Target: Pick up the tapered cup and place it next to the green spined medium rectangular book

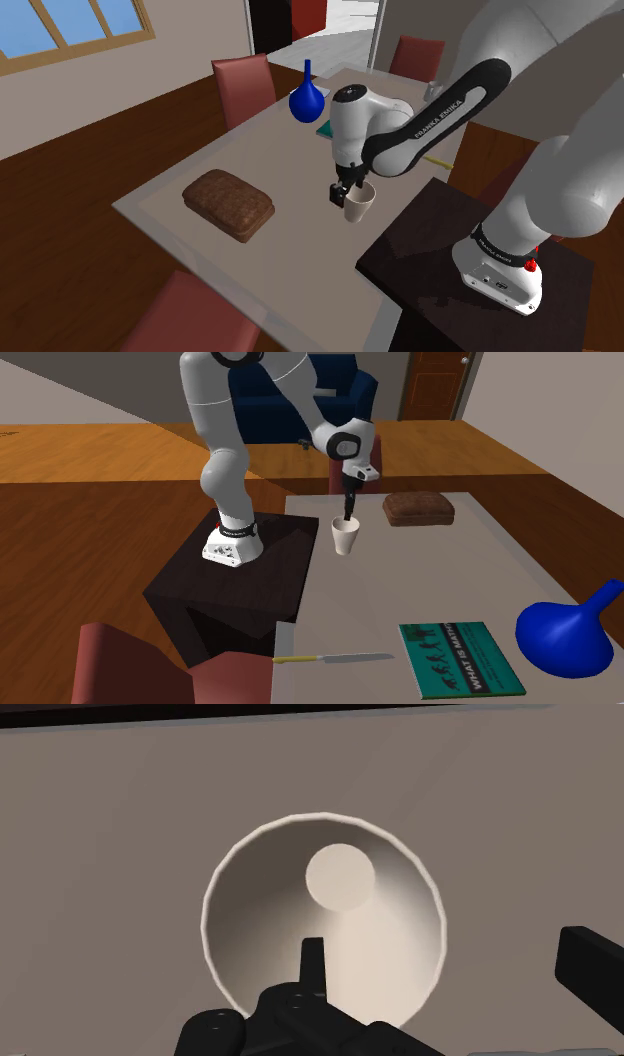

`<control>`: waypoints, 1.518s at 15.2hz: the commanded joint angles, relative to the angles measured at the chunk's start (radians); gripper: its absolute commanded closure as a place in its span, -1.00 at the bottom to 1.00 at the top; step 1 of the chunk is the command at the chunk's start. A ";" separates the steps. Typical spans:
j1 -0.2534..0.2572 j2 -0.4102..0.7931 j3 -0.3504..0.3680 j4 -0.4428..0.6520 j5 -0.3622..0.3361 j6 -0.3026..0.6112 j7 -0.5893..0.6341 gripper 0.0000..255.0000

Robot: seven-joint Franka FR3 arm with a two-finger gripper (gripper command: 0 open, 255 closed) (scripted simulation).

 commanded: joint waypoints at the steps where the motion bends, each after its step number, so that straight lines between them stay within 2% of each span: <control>1: -0.001 0.033 0.002 0.000 -0.020 0.033 0.020 -1.00; 6: -0.008 0.109 -0.008 -0.014 -0.076 0.117 0.059 -1.00; 14: -0.007 0.108 -0.009 -0.014 -0.076 0.117 0.059 -1.00; 15: -0.007 0.108 -0.009 -0.014 -0.076 0.117 0.059 1.00; 23: -0.007 0.107 -0.008 -0.016 -0.076 0.118 0.059 1.00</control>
